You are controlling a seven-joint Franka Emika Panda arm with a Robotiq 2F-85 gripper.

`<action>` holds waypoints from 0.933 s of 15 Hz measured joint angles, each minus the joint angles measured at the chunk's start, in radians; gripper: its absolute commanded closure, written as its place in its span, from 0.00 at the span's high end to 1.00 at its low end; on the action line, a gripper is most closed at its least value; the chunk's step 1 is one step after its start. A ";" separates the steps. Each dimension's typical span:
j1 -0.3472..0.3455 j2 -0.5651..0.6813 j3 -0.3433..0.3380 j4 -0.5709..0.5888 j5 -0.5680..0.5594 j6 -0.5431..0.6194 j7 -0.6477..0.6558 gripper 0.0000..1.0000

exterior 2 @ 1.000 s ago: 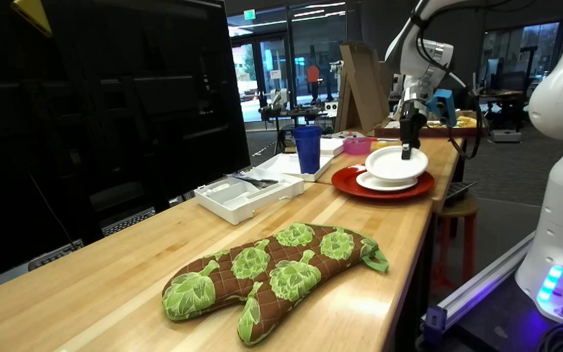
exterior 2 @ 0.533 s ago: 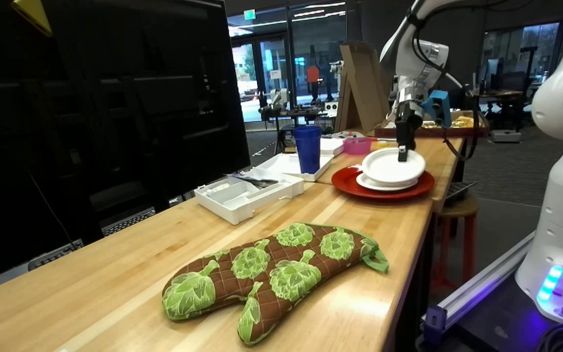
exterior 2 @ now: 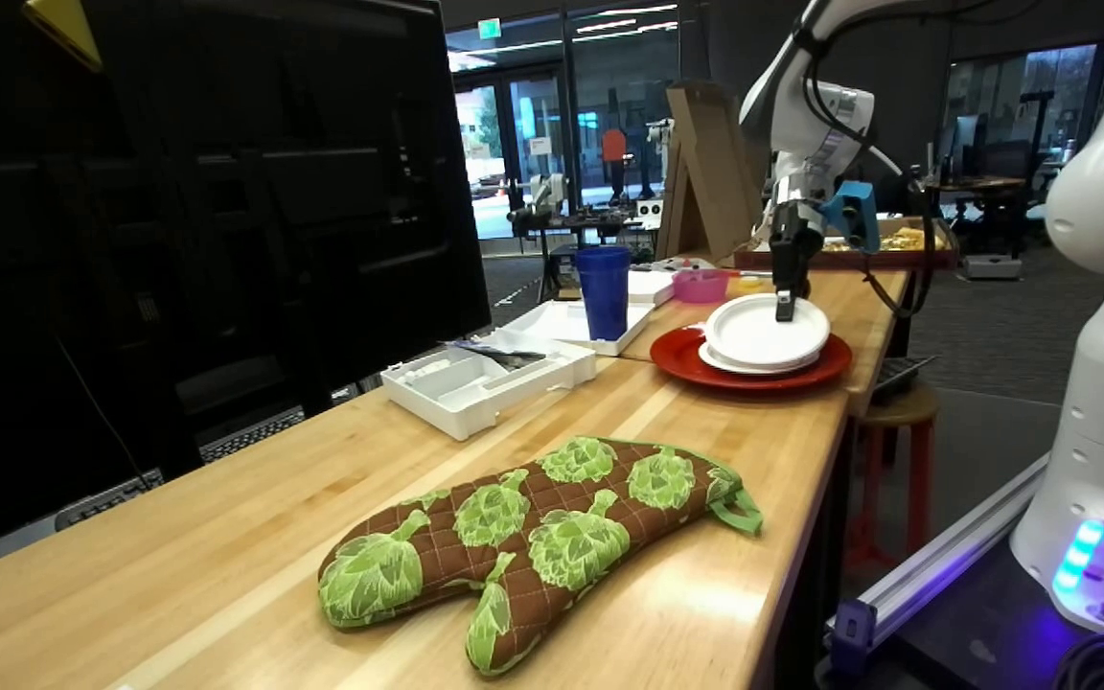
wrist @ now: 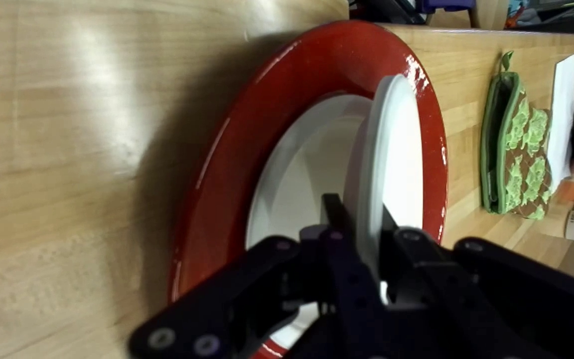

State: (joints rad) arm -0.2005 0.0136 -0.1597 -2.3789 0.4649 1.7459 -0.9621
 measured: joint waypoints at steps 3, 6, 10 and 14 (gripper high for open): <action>0.009 0.000 0.002 0.000 0.000 0.006 0.009 0.61; 0.012 0.000 0.006 0.000 0.000 0.013 0.013 0.82; 0.014 0.000 0.009 0.000 0.000 0.019 0.018 1.00; 0.015 -0.009 0.009 0.002 0.000 0.030 0.031 1.00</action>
State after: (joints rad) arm -0.1853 0.0044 -0.1503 -2.3770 0.4649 1.7762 -0.9312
